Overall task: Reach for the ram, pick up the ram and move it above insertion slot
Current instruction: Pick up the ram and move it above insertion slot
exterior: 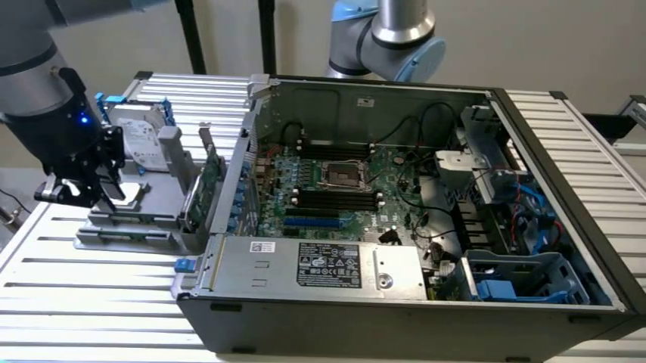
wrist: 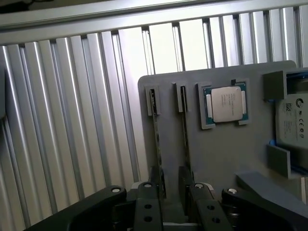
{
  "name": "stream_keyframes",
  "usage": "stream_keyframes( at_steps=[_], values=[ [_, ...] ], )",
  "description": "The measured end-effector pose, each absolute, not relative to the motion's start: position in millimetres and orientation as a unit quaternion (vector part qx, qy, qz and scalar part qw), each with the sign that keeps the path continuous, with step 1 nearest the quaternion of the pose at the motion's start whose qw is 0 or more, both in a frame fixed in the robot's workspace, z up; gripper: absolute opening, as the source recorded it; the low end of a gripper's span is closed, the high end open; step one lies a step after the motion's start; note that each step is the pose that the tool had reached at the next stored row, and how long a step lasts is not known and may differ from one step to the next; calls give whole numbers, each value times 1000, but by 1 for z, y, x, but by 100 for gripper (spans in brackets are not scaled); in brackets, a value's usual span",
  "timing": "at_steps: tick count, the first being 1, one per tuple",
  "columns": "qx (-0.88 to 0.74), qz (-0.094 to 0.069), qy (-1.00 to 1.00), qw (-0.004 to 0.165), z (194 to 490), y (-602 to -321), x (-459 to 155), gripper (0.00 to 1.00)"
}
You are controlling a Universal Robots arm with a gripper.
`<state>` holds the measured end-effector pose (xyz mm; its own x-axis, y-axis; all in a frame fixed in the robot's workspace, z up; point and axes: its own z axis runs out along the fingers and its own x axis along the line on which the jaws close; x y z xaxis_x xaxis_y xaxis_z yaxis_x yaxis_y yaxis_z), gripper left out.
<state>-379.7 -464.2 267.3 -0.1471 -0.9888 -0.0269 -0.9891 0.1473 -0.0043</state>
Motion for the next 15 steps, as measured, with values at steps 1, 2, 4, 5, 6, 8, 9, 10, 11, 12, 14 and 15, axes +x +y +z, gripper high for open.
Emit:
stream_keyframes(
  at_steps=[1,2,4,5,6,8,9,10,11,12,14,15],
  values=[
    [-653,7,757,12,265,-465,-380,31],
    [-653,7,757,12,264,-465,-380,31],
    [-654,7,756,12,260,-466,-380,31],
    [-654,7,756,11,258,-467,-380,31],
    [-655,7,756,12,256,-468,-380,31],
    [-655,7,755,12,253,-469,-380,31],
    [-655,7,755,12,251,-469,-380,31],
    [-656,7,755,12,249,-470,-380,31],
    [-656,7,755,11,248,-470,-380,31],
    [-656,7,754,11,246,-471,-380,31],
    [-657,7,754,12,242,-472,-380,31],
    [-657,7,754,11,241,-472,-380,31]
  ],
)
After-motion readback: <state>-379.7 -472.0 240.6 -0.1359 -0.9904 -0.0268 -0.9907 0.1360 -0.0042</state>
